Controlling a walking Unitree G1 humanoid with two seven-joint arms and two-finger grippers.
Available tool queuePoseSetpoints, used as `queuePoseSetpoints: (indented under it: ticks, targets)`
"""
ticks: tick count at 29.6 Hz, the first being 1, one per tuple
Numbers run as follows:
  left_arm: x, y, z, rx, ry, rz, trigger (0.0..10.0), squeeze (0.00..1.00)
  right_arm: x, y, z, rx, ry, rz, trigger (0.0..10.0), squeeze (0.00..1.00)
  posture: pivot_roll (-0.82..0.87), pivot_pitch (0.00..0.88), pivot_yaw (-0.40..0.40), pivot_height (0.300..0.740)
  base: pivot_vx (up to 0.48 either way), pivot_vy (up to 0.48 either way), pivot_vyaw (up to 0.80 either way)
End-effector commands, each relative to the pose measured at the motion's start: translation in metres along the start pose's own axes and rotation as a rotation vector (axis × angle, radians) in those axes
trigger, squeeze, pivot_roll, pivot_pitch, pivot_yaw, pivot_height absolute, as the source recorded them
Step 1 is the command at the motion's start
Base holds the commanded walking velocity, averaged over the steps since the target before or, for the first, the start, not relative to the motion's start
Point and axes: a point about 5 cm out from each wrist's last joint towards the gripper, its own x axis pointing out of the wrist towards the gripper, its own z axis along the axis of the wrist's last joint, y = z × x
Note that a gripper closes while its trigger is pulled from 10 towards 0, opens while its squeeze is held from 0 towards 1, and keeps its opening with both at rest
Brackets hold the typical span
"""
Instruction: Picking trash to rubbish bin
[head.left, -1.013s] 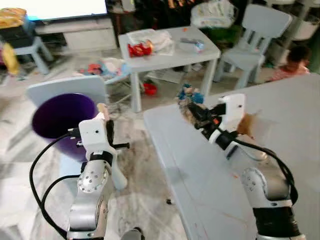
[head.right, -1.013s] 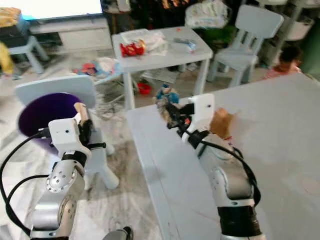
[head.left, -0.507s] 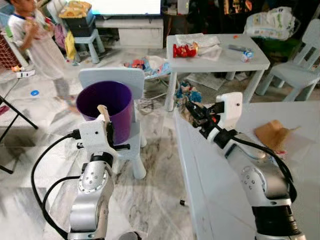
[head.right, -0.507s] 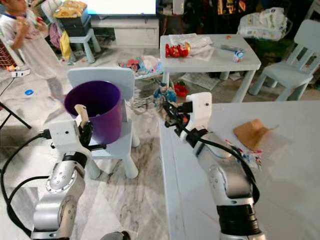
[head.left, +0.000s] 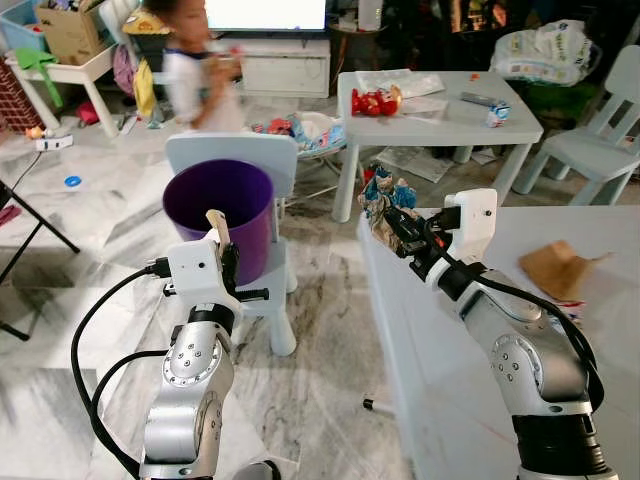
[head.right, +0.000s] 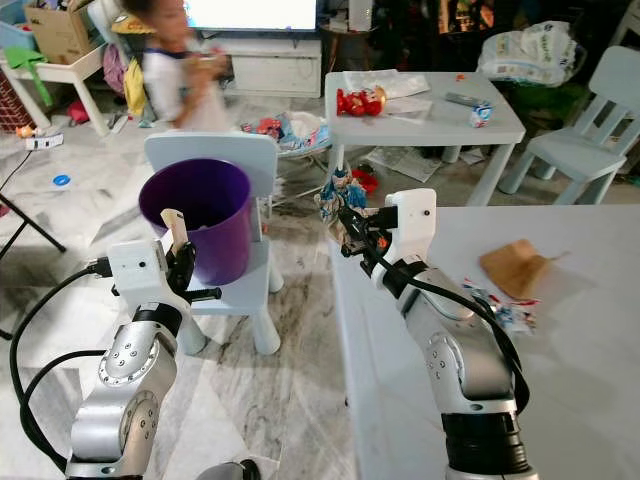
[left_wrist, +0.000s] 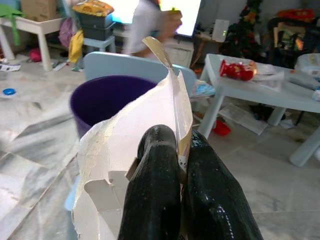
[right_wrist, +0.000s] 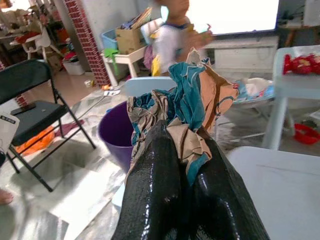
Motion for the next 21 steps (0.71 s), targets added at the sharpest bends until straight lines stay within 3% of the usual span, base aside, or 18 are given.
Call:
queuePoseSetpoints:
  ticks: [1, 21]
  targets:
    - [-0.0008, -0.0012, -0.0016, -0.009, 0.011, 0.000, 0.0, 0.00, -0.0012, 0.0009, 0.0043, -0.005, -0.013, 0.010, 0.0, 0.00, 0.02, 0.093, -0.064, 0.740, 0.000, 0.390, 0.00]
    - [0.0012, -0.0027, -0.0020, -0.010, 0.011, -0.007, 0.0, 0.00, -0.0007, 0.0003, 0.0056, -0.011, -0.015, 0.013, 0.0, 0.00, 0.01, 0.086, -0.065, 0.740, 0.000, 0.394, 0.00]
